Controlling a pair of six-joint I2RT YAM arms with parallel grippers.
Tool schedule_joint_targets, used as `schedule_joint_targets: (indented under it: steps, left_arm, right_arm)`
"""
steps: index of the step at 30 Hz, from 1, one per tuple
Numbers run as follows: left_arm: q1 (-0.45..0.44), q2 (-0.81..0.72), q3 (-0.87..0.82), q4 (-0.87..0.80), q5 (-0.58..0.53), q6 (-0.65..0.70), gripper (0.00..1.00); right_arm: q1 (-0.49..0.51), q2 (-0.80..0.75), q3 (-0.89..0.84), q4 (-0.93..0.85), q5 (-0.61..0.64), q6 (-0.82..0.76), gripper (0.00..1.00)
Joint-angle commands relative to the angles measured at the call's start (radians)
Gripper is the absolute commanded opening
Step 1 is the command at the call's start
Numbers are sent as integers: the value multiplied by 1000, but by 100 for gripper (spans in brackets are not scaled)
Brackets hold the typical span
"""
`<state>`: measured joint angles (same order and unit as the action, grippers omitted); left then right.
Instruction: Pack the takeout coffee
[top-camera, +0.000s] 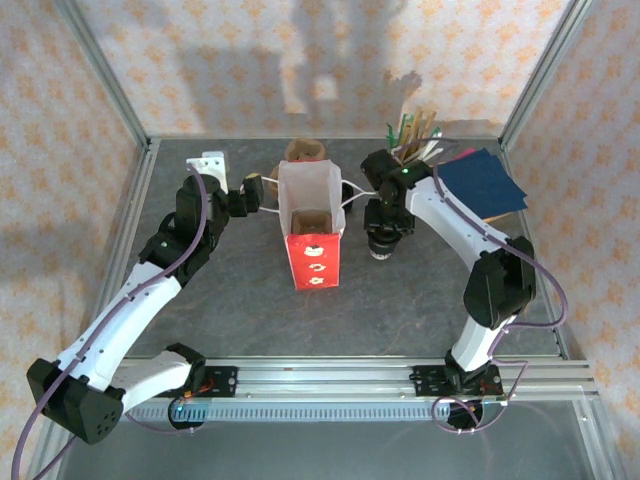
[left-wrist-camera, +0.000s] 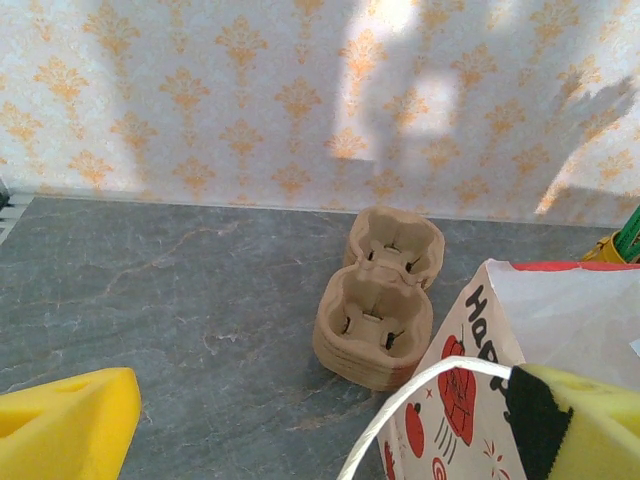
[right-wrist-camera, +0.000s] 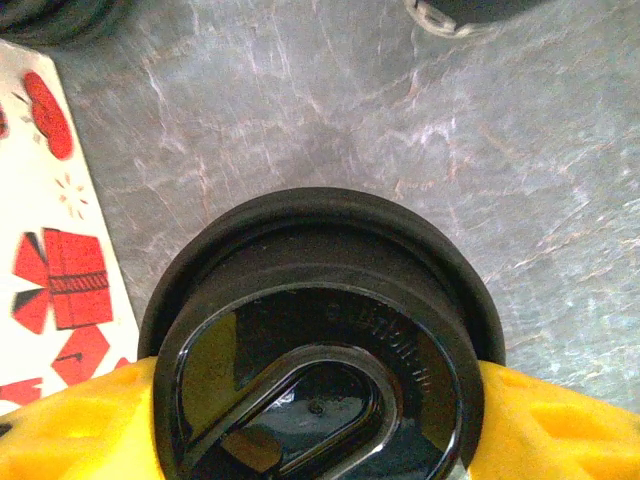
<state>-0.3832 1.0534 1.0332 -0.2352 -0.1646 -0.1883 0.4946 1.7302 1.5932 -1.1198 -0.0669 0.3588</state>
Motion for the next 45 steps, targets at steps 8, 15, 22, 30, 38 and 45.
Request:
schedule_joint_targets:
  steps: [8, 15, 22, 30, 38, 45]
  left_arm:
    - [8, -6, 20, -9, -6, 10, 96]
    - [7, -9, 6, -7, -8, 2, 95]
    - [8, -10, 16, -40, 9, -11, 95]
    - [8, -19, -3, -49, 4, -20, 96]
    - [8, -13, 13, -71, 25, -39, 95]
    - [7, -42, 39, -124, -3, -49, 95]
  right_arm:
    - [-3, -10, 389, -188, 158, -15, 59]
    - [-2, 9, 565, -188, 169, -4, 57]
    - [51, 49, 742, -189, 113, 4, 53]
    - [181, 90, 858, -189, 86, 32, 52]
    - [299, 80, 820, -188, 67, 50, 52]
    - [351, 90, 762, -188, 87, 75, 52]
